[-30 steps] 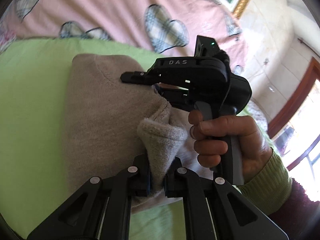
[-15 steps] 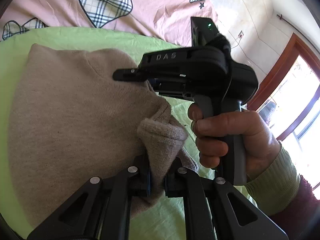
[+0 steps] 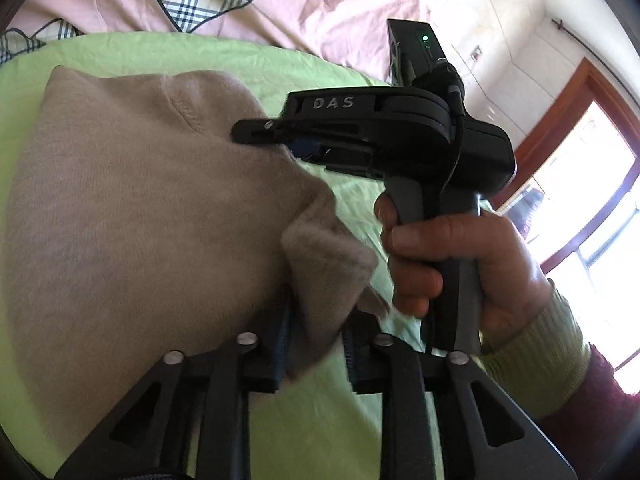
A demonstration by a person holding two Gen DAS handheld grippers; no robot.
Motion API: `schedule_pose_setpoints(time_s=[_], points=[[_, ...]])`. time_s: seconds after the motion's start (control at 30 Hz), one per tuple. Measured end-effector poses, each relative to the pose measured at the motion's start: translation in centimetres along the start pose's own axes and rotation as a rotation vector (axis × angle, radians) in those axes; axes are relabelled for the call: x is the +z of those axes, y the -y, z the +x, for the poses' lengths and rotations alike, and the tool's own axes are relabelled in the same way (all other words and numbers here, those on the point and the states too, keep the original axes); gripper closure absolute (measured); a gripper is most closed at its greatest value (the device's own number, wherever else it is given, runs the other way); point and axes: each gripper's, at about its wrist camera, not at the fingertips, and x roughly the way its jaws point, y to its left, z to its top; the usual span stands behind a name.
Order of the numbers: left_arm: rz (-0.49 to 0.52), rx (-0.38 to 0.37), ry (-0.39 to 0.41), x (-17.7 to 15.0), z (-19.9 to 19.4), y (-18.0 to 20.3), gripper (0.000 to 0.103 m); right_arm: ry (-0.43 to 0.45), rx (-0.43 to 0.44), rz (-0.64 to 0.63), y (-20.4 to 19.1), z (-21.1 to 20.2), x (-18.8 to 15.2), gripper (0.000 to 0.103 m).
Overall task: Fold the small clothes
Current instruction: 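Grasp the folded sweater edge with the left gripper while the right gripper grasps beside it, then lift the gripped sweater edge and fold it over the rest with both grippers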
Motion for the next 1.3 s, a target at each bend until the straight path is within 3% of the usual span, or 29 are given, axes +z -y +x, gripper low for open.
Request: schedule_pose_setpoints(time_s=[0.1,0.17,0.2,0.4,0.47,0.57,0.83,0.9,0.97,1.03,1.07,1.17,1.3], points=[[0.008,-0.016,0.007,-1.0,-2.9,-0.2,0.071,0.025,-0.024,-0.011,-0.4,-1.6,-0.3,0.066],[-0.008,-0.002,0.034,-1.5,-5.6,-1.1,0.058,0.057,-0.028,-0.016,-0.6,-3.0,-0.7,0.039],[-0.022,0.008,0.051,-1.7,-6.7,-1.7,0.056,0.070,-0.030,-0.018,-0.6,-3.5,-0.9,0.036],[-0.163,0.089,0.129,-1.1,-11.1,-7.4,0.040,0.039,0.020,0.029,0.1,-3.9,-2.2,0.034],[-0.210,0.092,0.118,-0.5,-11.1,-9.2,0.036,0.025,0.031,0.054,0.5,-3.4,-2.5,0.034],[-0.291,0.024,0.085,0.2,-10.0,-12.0,0.030,0.005,0.044,0.084,1.0,-2.6,-2.7,0.034],[-0.380,0.008,-0.019,3.6,-3.8,-16.9,0.022,-0.059,0.092,0.120,1.7,-0.1,-2.5,0.033],[-0.408,-0.032,-0.041,4.1,-2.3,-18.0,0.021,-0.073,0.101,0.122,1.9,0.6,-2.4,0.033],[-0.426,-0.078,-0.037,4.5,-1.1,-18.9,0.029,-0.074,0.103,0.115,1.9,1.0,-2.4,0.033],[-0.417,-0.069,-0.037,4.6,-0.6,-18.9,0.040,-0.082,0.100,0.091,1.5,1.4,-2.5,0.035],[-0.405,-0.066,-0.031,4.7,-0.5,-18.8,0.048,-0.094,0.104,0.081,1.2,1.7,-2.5,0.048],[-0.379,-0.071,-0.007,4.0,-1.7,-18.4,0.060,-0.121,0.121,0.089,0.6,2.1,-2.9,0.064],[-0.357,-0.076,0.033,3.6,-4.7,-17.2,0.062,-0.086,0.161,0.071,-1.3,0.8,-3.2,0.069]])
